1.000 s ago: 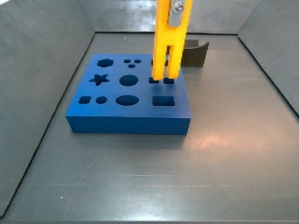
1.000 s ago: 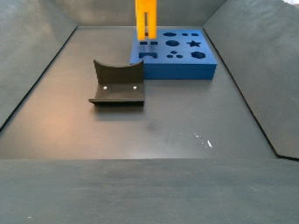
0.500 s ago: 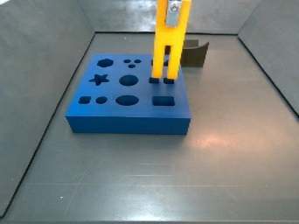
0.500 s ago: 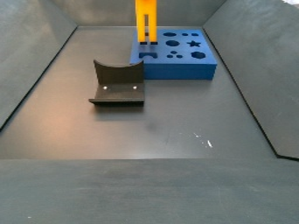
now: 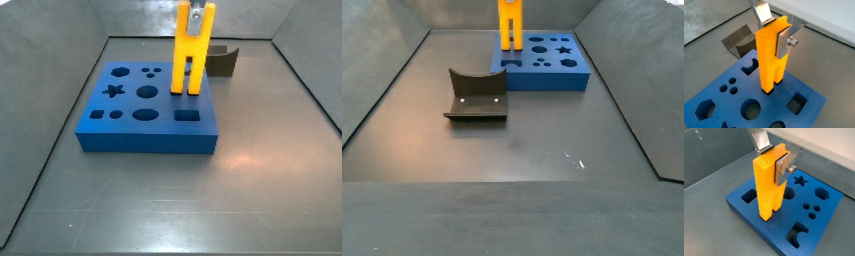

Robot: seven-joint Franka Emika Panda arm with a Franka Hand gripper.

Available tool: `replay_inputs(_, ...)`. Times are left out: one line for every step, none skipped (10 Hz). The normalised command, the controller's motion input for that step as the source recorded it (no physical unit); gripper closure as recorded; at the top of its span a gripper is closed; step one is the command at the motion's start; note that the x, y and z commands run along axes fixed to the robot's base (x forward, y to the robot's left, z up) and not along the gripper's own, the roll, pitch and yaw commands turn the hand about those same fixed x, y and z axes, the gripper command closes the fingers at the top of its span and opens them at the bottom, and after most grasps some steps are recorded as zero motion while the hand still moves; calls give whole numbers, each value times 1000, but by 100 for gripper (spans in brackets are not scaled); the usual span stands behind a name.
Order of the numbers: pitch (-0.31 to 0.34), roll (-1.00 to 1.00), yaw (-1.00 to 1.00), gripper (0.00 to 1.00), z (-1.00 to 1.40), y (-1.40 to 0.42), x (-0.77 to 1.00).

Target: Insert the double-square object.

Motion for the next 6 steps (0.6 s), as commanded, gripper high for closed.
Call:
replay_inputs(-33,-20,0,100,-169,-77,0)
replay_inputs(-41,0,0,100,-291,0,-11)
replay_inputs(-36,0,-23,100,-320,89,-63)
replay_inputs(-17,-44,0,100,-246,166,14)
replay_inputs(-33,-64,0,100,-306,223,14)
replay_inputs(-41,-101,0,100,-306,234,0)
